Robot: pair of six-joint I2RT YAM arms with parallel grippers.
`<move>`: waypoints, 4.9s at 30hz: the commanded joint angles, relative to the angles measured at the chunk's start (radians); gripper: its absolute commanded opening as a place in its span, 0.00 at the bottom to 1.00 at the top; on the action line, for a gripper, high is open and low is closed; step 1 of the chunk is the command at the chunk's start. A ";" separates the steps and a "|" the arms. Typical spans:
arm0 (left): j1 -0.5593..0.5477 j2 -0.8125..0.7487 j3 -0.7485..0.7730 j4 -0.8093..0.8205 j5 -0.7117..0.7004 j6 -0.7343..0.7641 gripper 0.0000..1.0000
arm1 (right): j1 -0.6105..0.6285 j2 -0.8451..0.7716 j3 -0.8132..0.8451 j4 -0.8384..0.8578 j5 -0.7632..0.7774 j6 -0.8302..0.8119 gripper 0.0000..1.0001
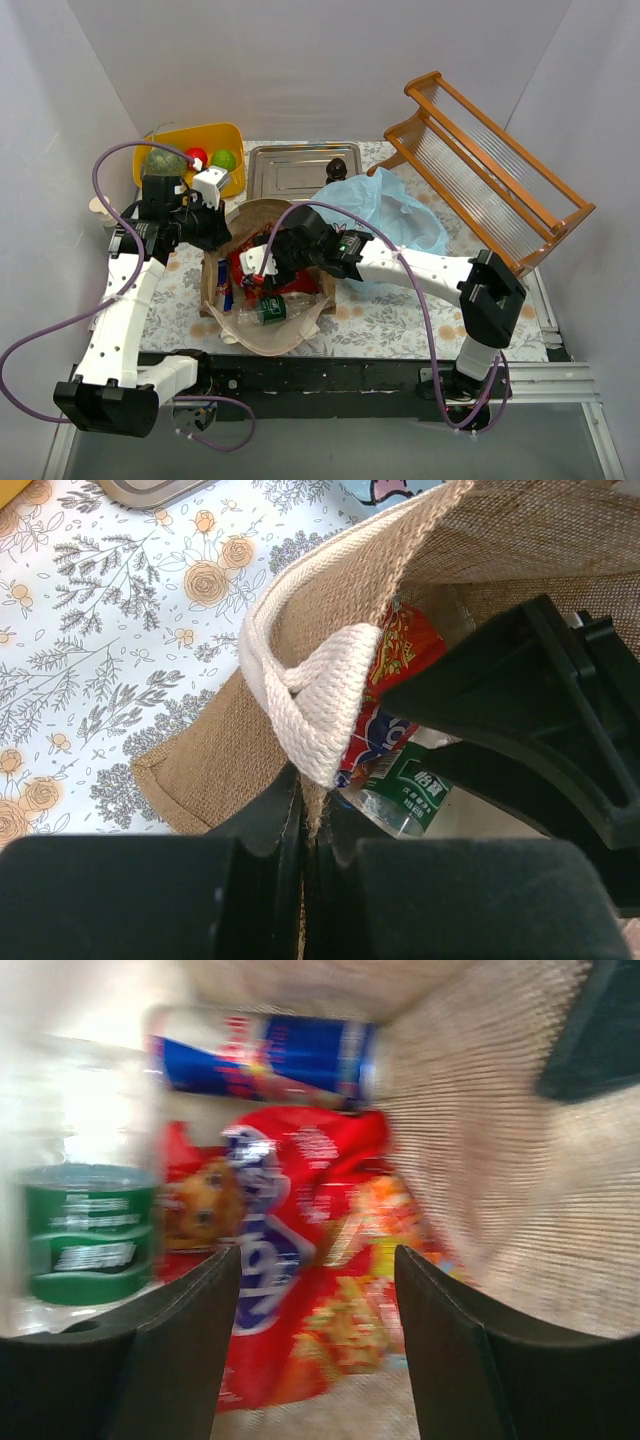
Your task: Untie the knot of the grocery bags and take out the mixed food
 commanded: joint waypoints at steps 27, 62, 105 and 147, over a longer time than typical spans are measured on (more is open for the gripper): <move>0.001 -0.035 0.002 0.163 -0.084 -0.011 0.00 | -0.034 -0.054 0.093 -0.014 0.084 -0.231 0.01; 0.012 -0.004 -0.096 0.200 -0.189 -0.020 0.06 | -0.328 -0.128 0.671 0.275 0.138 0.492 0.01; 0.015 0.066 -0.026 0.258 -0.135 -0.011 0.80 | -0.779 -0.283 0.484 0.290 0.346 0.248 0.01; -0.416 0.850 0.593 1.039 0.658 -0.591 0.98 | -0.791 -0.406 0.531 -0.178 -0.095 0.381 0.01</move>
